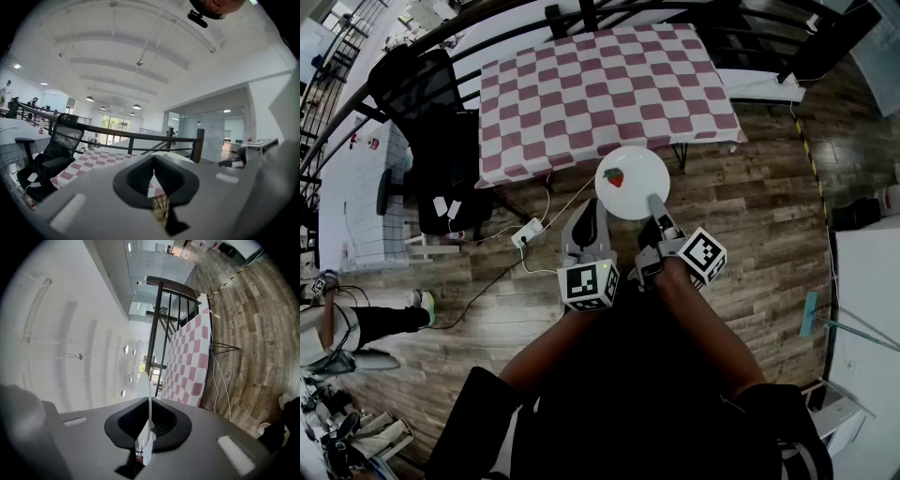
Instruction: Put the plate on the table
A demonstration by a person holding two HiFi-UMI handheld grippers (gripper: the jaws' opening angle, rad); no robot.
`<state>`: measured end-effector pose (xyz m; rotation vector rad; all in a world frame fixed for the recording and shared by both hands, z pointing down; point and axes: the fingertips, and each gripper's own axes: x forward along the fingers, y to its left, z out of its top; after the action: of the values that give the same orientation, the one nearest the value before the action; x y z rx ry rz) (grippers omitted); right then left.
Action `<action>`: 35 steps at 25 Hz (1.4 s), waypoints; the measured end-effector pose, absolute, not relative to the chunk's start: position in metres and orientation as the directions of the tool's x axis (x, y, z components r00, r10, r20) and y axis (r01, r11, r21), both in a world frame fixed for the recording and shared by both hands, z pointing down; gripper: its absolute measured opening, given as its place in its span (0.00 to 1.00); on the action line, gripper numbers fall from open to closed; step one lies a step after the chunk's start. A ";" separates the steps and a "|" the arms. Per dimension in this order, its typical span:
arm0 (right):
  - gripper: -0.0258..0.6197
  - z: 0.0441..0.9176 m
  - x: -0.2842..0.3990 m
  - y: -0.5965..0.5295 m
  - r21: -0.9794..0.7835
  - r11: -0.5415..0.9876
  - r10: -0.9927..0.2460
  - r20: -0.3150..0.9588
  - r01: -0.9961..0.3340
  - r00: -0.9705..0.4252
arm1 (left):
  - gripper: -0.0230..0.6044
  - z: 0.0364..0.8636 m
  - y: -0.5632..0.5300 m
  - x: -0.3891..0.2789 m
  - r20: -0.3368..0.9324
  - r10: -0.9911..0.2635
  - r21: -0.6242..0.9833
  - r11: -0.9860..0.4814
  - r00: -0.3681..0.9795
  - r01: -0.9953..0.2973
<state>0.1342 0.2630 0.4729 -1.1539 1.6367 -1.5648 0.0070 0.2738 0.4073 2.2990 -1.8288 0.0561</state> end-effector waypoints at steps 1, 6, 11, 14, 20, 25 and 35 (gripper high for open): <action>0.05 0.472 0.132 0.262 -0.980 -0.064 -0.878 0.145 -0.189 -0.456 | 0.05 0.406 0.272 0.007 0.151 -0.961 0.138 -0.213 0.233 -0.967; 0.05 0.477 0.127 0.261 -0.980 -0.069 -0.870 0.149 -0.185 -0.469 | 0.05 0.407 0.270 0.007 0.145 -0.964 0.123 -0.207 0.224 -0.971; 0.05 0.488 0.121 0.260 -0.982 -0.111 -0.857 0.174 -0.156 -0.486 | 0.05 0.410 0.267 0.000 0.165 -0.965 0.117 -0.185 0.203 -0.976; 0.05 0.489 0.117 0.260 -0.984 -0.112 -0.852 0.166 -0.137 -0.497 | 0.05 0.411 0.269 -0.002 0.169 -0.966 0.111 -0.179 0.196 -0.978; 0.06 0.485 0.118 0.256 -0.986 -0.088 -0.856 0.146 -0.139 -0.495 | 0.05 0.413 0.272 -0.008 0.176 -0.968 0.096 -0.163 0.178 -0.982; 0.05 0.489 0.121 0.262 -0.982 -0.112 -0.847 0.175 -0.154 -0.501 | 0.05 0.409 0.280 -0.005 0.166 -0.973 0.084 -0.149 0.161 -0.985; 0.05 0.487 0.126 0.264 -0.986 -0.079 -0.843 0.144 -0.146 -0.517 | 0.05 0.413 0.281 -0.002 0.167 -0.974 0.075 -0.142 0.153 -0.987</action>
<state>0.1261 0.2641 0.4873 -1.0742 1.6506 -1.6468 -0.0024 0.2814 0.4126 2.2523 -1.9394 0.1167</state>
